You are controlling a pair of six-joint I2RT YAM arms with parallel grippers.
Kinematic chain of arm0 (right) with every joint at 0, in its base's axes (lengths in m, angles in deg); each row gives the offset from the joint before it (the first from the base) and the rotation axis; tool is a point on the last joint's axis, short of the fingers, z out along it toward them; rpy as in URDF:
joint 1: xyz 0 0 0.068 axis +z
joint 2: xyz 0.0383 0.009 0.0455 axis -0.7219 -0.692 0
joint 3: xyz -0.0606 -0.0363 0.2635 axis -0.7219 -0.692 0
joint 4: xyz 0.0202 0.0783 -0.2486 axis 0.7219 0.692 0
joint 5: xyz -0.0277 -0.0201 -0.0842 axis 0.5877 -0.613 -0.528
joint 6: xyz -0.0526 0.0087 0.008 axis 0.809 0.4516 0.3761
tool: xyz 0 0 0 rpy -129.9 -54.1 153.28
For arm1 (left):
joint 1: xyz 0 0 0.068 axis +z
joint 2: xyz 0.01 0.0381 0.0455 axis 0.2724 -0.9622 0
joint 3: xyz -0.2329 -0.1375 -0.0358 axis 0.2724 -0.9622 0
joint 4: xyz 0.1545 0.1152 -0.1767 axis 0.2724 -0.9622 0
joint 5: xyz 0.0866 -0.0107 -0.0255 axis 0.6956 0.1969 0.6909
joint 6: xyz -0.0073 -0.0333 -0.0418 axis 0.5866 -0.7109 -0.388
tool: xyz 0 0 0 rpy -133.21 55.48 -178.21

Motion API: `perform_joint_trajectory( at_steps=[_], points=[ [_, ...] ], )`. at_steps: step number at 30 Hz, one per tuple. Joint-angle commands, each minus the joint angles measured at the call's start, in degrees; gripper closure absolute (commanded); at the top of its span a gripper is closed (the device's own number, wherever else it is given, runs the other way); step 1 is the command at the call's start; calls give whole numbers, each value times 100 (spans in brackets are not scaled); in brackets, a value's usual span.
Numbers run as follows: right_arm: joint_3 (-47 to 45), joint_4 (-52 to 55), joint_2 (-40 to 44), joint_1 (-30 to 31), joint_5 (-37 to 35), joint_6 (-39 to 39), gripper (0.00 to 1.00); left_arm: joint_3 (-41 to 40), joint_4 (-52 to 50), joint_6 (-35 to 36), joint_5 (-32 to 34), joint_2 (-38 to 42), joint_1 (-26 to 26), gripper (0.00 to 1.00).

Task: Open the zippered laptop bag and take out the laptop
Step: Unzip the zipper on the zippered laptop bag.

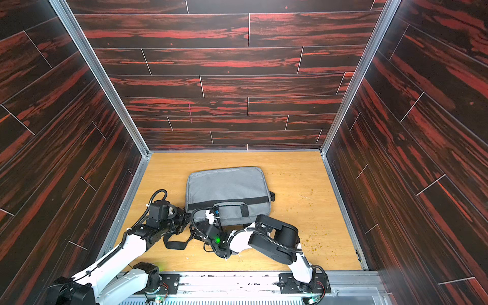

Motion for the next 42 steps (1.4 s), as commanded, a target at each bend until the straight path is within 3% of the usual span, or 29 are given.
perform_joint_trajectory(
  at_steps=[1,8,13,22,27,42],
  points=[
    [75,-168,-324,-54,-189,-150,61,148,-149,36,-164,174,-40,100],
    [-45,-560,-310,-81,-26,-141,83,148,-272,128,-132,209,-41,100],
    [-227,-554,-118,-47,58,-165,89,119,-229,154,-101,152,-49,100],
    [-683,-293,261,-19,48,-319,91,262,-161,296,-83,-80,-44,100],
    [-658,-197,405,-34,84,-18,95,287,-136,321,-66,-142,-48,100],
    [-679,1934,1151,-34,174,1128,98,461,-322,518,42,-178,-44,100]
  ],
)
